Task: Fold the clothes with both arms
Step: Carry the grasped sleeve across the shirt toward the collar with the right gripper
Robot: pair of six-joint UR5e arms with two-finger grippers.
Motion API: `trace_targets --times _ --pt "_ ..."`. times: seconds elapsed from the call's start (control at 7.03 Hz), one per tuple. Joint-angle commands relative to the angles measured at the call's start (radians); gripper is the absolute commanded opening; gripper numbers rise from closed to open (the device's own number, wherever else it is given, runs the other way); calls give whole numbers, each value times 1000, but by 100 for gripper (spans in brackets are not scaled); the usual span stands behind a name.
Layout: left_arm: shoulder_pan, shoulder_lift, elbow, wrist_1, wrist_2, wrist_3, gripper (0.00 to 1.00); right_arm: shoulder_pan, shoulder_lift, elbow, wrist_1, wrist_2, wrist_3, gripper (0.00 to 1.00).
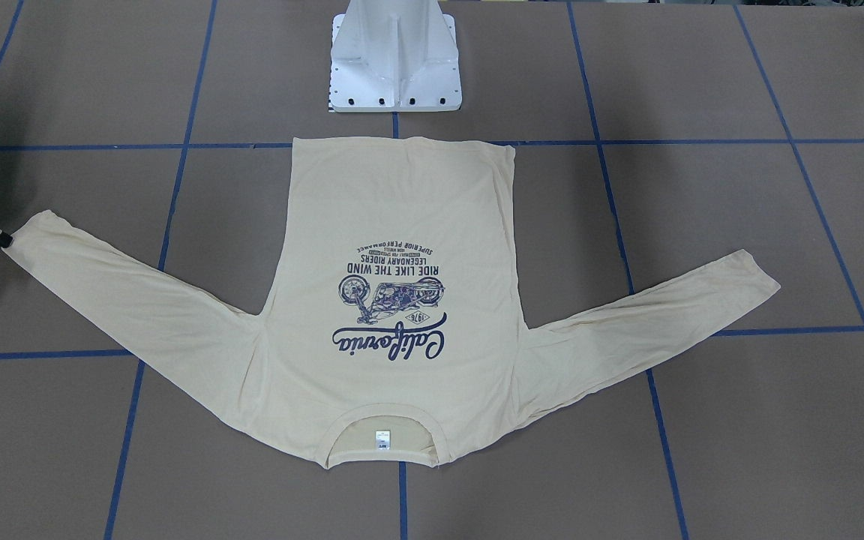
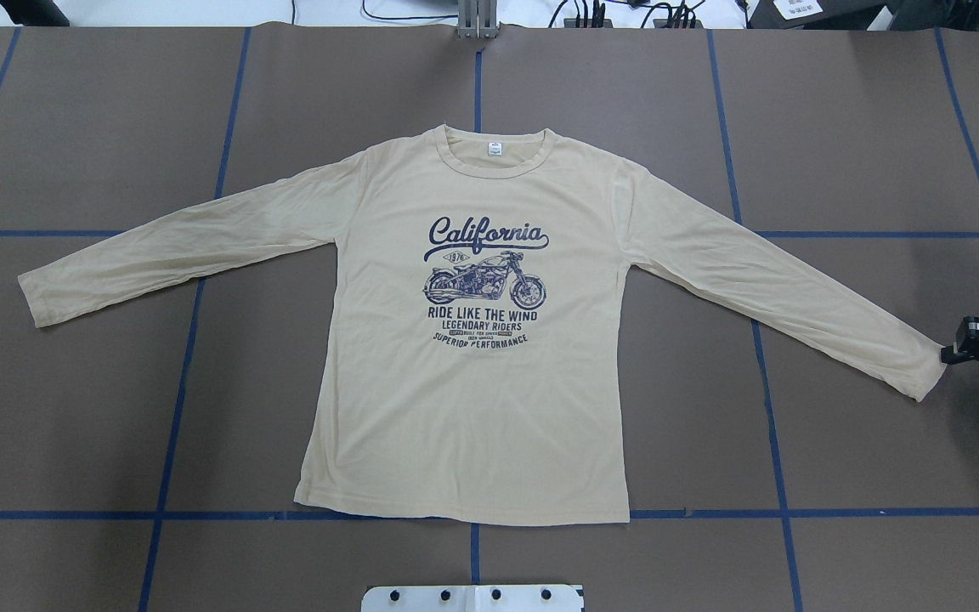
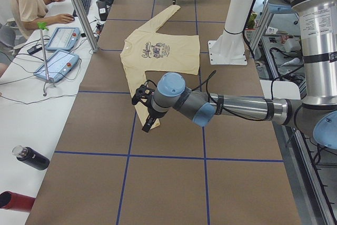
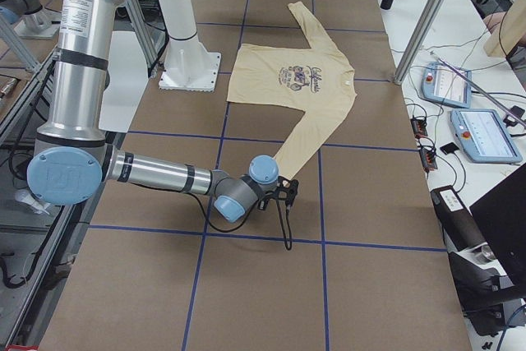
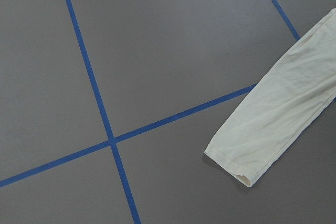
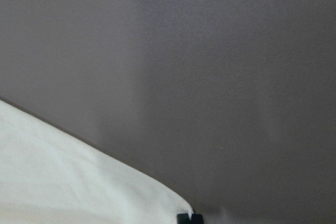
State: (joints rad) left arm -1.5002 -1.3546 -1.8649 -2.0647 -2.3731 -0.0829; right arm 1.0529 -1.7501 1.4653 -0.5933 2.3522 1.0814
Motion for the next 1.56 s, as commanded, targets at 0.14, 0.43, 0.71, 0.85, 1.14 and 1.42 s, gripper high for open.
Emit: trace_targets --times 0.14,0.43,0.71,0.85,1.14,1.42 --pt "0 -1 -3 -2 -2 -1 99 12 6 226 -84 47 99 0" --pt "0 -1 -14 -17 -5 -5 99 21 141 373 -330 42 118 0" --pt "0 -1 -20 -20 -5 -5 99 19 434 420 -636 13 216 0" --pt "0 0 -20 -20 -6 -5 99 -2 571 418 -734 -43 266 0" --pt "0 -1 -20 -21 -8 -3 99 -143 835 329 -826 -225 360 0" --pt "0 0 -20 -23 -8 -3 99 -305 1013 177 -807 -455 379 0"
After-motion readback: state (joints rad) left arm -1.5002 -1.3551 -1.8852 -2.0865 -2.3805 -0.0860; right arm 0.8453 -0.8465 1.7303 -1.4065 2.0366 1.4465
